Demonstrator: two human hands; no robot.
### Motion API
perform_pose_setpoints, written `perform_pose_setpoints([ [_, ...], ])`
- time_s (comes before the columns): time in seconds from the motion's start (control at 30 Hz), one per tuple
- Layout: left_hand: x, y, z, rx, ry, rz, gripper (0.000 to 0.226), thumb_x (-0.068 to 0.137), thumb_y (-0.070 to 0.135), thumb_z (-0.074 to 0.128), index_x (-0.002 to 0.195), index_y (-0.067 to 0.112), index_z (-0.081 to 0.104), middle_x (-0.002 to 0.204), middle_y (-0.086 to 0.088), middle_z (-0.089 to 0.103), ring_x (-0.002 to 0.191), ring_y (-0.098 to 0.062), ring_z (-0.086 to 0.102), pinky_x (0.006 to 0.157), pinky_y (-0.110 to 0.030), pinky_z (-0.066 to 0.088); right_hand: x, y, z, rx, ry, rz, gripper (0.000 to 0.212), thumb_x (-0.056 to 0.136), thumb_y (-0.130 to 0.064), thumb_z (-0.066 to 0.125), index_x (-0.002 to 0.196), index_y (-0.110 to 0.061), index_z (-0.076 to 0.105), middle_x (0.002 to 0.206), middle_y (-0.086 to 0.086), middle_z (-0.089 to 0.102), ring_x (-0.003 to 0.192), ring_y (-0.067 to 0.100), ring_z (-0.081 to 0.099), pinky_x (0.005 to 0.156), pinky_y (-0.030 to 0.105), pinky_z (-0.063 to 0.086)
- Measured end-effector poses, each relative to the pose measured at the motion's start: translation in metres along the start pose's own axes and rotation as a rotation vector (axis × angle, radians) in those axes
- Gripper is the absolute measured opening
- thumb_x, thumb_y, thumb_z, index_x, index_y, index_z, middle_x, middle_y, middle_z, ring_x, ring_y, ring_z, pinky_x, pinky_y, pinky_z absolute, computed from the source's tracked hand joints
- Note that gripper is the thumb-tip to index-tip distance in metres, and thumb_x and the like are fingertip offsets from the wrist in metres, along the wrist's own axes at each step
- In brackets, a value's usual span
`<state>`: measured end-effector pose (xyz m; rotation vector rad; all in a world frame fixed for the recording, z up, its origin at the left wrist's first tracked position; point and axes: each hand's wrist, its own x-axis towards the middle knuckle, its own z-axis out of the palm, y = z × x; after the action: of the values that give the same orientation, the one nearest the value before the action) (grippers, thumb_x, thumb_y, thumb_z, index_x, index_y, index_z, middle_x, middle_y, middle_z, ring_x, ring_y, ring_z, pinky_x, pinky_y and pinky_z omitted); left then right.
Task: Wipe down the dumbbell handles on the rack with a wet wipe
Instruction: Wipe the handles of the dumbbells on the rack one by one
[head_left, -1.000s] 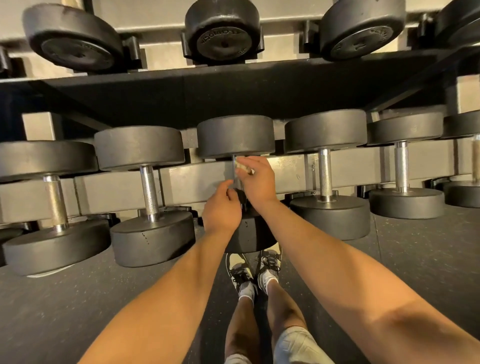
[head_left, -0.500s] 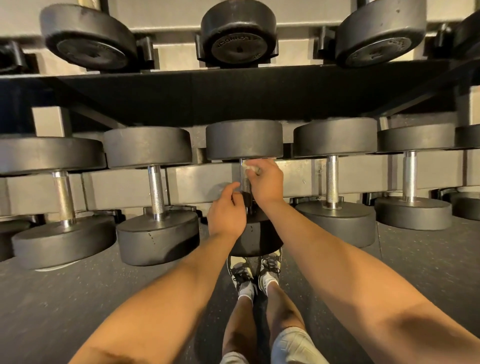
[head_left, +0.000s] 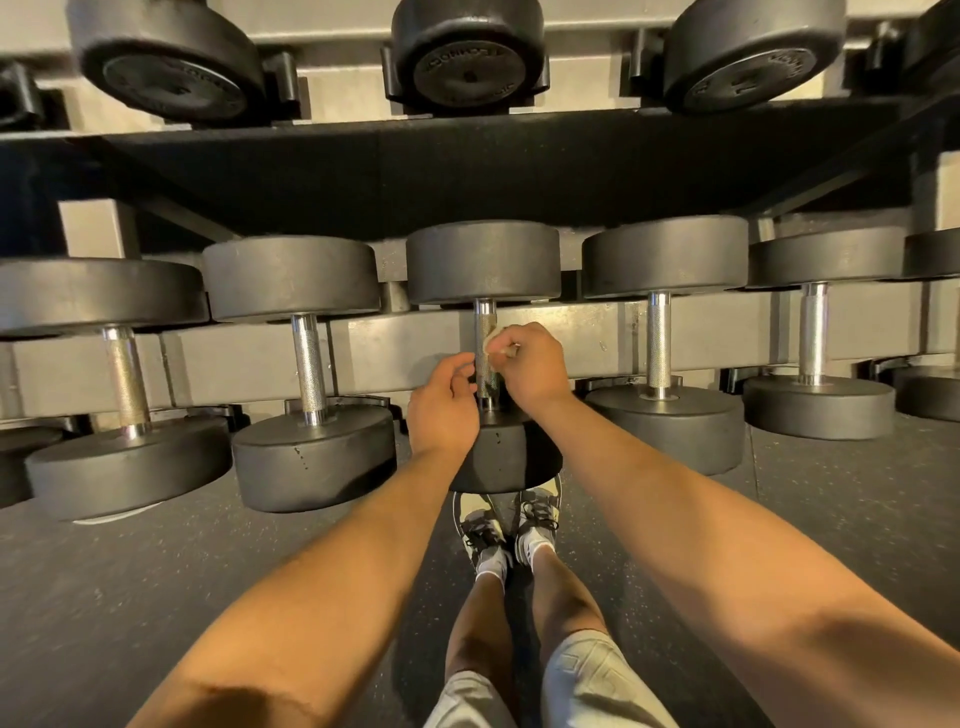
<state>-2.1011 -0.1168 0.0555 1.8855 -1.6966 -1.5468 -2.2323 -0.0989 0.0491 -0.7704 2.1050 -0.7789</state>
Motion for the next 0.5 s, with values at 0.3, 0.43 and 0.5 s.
perform_pose_setpoints([
  [0.3,-0.015,-0.005,0.003,0.163,0.017,0.035,0.036,0.104,0.018,0.041,0.129,0.029,0.065,0.125,0.002,0.069,0.114,-0.020,0.063,0.099,-0.031,0.048,-0.012,0.007,-0.003,-0.204,-0.270,0.138,0.008,0.083,-0.004,0.073,0.087,-0.010,0.078,0.094,0.006,0.075,0.092,0.019,0.070,0.089,0.031,0.057],
  [0.43,-0.012,-0.002,-0.001,0.253,-0.008,0.031,0.040,0.105,0.025,0.036,0.132,0.043,0.059,0.126,0.013,0.068,0.112,-0.015,0.061,0.098,-0.034,0.049,-0.007,0.003,-0.011,0.068,-0.051,0.026,0.023,0.090,-0.006,0.070,0.112,-0.009,0.073,0.116,0.005,0.066,0.102,0.014,0.059,0.084,0.002,0.042],
  [0.5,-0.010,0.000,-0.003,0.266,-0.024,0.048,0.041,0.106,0.025,0.034,0.136,0.045,0.055,0.125,0.014,0.068,0.111,-0.015,0.062,0.096,-0.035,0.049,-0.007,0.003,-0.006,0.115,-0.044,-0.014,0.036,0.094,-0.003,0.064,0.128,-0.014,0.065,0.122,0.003,0.061,0.104,0.012,0.056,0.083,0.001,0.040],
])
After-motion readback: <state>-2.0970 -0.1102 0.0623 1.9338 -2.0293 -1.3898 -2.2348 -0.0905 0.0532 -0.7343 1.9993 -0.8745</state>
